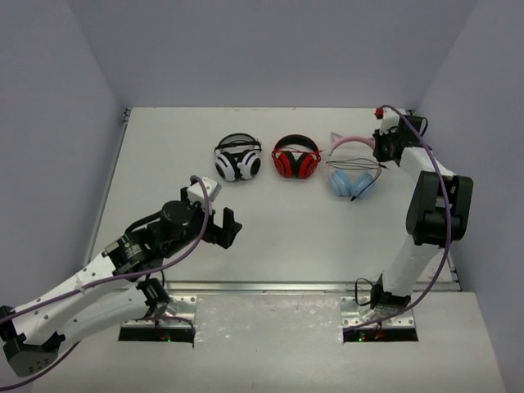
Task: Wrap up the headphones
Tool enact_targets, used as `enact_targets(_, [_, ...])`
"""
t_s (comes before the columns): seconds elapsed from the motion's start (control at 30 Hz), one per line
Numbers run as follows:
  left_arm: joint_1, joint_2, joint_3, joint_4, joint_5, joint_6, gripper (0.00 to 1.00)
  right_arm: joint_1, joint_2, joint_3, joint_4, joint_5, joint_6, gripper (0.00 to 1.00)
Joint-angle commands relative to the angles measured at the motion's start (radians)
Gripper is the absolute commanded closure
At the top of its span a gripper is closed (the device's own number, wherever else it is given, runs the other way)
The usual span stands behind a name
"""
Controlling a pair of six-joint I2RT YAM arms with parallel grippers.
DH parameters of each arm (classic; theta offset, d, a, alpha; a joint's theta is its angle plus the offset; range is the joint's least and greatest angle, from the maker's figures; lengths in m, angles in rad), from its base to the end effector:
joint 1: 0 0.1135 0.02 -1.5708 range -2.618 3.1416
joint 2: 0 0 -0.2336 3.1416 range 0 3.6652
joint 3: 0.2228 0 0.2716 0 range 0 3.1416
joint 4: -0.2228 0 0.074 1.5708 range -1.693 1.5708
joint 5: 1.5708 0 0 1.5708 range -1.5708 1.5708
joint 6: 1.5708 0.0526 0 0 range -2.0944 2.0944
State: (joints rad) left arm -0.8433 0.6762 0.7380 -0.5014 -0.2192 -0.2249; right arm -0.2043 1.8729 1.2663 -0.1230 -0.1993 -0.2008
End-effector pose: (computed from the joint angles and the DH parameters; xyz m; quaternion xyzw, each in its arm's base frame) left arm 0.1495 -0.1507 0.2826 0.1995 0.8172 -0.1917 0.5055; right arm 0.4280 -0.0780 0.1511 -0.0390 0.9084 0.0072 0.4162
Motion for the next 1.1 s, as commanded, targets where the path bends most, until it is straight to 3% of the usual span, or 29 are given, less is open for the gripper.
enact_targets(0.0, [0.004,-0.004,-0.006,0.055,0.035,0.016,0.00,-0.007,-0.034,-0.010,0.195,0.061,0.031,0.99])
enact_targets(0.17, [0.004,0.006,-0.008,0.060,0.060,0.021,0.00,-0.007,-0.044,-0.106,0.414,0.061,0.043,0.99])
enact_targets(0.4, [0.004,0.013,-0.009,0.064,0.076,0.024,0.00,-0.007,-0.008,-0.125,0.542,0.086,0.043,0.96])
enact_targets(0.5, [0.004,0.014,-0.011,0.067,0.084,0.025,0.00,-0.007,0.015,-0.139,0.609,0.093,0.028,0.91])
enact_targets(0.83, [0.004,0.013,-0.014,0.069,0.098,0.027,0.00,-0.007,0.098,-0.137,0.669,0.058,0.000,0.82])
enact_targets(1.07, [0.004,0.014,-0.014,0.073,0.103,0.029,0.00,-0.007,0.198,0.004,0.587,0.043,-0.047,0.82])
